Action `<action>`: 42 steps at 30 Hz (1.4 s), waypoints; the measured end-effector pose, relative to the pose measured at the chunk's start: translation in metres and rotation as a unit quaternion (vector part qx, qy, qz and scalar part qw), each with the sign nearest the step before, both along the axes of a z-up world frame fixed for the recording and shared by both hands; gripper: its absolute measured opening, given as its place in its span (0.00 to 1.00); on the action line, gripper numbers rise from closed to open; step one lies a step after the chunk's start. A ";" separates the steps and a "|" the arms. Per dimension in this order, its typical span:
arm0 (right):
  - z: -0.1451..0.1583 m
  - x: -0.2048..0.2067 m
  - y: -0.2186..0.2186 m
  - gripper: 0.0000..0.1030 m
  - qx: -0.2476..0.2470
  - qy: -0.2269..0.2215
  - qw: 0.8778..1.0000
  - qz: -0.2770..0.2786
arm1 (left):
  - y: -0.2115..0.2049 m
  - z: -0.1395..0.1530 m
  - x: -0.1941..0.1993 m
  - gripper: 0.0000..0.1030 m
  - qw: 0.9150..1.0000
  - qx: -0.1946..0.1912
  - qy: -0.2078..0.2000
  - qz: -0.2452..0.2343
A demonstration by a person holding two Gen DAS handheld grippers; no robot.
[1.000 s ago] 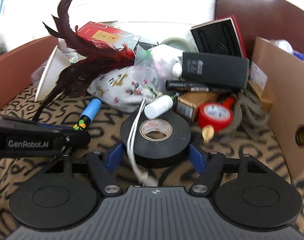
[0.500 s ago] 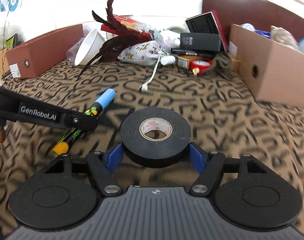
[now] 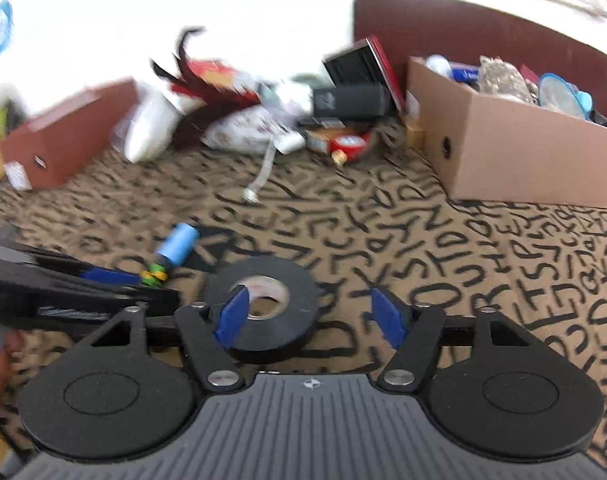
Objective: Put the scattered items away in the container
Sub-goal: 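Carry the marker and black tape with both tools over the cardboard box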
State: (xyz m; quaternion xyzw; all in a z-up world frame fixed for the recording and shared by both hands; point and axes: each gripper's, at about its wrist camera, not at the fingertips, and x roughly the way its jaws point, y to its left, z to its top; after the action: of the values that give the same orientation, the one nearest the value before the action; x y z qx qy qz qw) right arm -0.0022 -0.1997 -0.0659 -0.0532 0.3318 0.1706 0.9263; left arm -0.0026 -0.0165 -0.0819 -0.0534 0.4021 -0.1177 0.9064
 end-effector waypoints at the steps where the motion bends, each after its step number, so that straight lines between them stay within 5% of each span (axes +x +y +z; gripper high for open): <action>1: -0.001 0.003 0.000 0.55 0.003 0.002 1.000 0.002 | 0.000 0.000 0.001 0.49 1.000 0.001 0.001 0.001; 3: -0.002 0.009 0.001 0.53 0.002 0.011 1.000 0.011 | 0.000 0.001 0.004 0.40 1.000 0.008 0.002 0.001; 8: -0.005 0.016 0.010 0.51 -0.017 0.031 0.999 0.037 | 0.003 -0.001 0.010 0.44 1.000 -0.011 0.005 0.002; 14: -0.005 0.030 0.013 0.51 -0.028 0.070 0.996 0.049 | -0.001 0.000 0.012 0.39 1.000 0.010 0.003 -0.012; 19: -0.009 0.033 0.016 0.40 -0.023 0.078 0.994 0.069 | -0.001 -0.002 0.014 0.40 1.000 0.008 0.000 -0.013; 25: -0.008 0.033 0.018 0.40 -0.025 0.074 0.994 0.071 | -0.006 -0.002 0.017 0.40 1.000 0.022 -0.001 -0.021; 32: -0.011 0.029 0.018 0.40 -0.021 0.061 0.996 0.062 | -0.012 -0.005 0.019 0.33 0.999 0.040 -0.014 -0.026; 35: -0.011 0.029 0.016 0.39 -0.010 0.059 0.997 0.057 | -0.014 -0.003 0.019 0.13 0.999 0.048 -0.013 -0.019; 39: -0.004 0.021 0.006 0.32 0.012 0.053 0.998 0.044 | -0.004 0.004 0.011 0.11 1.000 0.010 0.006 -0.009; 42: 0.000 0.011 -0.003 0.32 0.019 0.054 0.997 0.048 | -0.004 0.006 0.001 0.11 1.000 0.017 0.004 -0.006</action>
State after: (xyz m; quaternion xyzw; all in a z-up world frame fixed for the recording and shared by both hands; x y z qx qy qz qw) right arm 0.0085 -0.2025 -0.0664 -0.0417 0.3753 0.2235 0.8986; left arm -0.0018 -0.0205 -0.0756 -0.0361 0.4083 -0.1164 0.9047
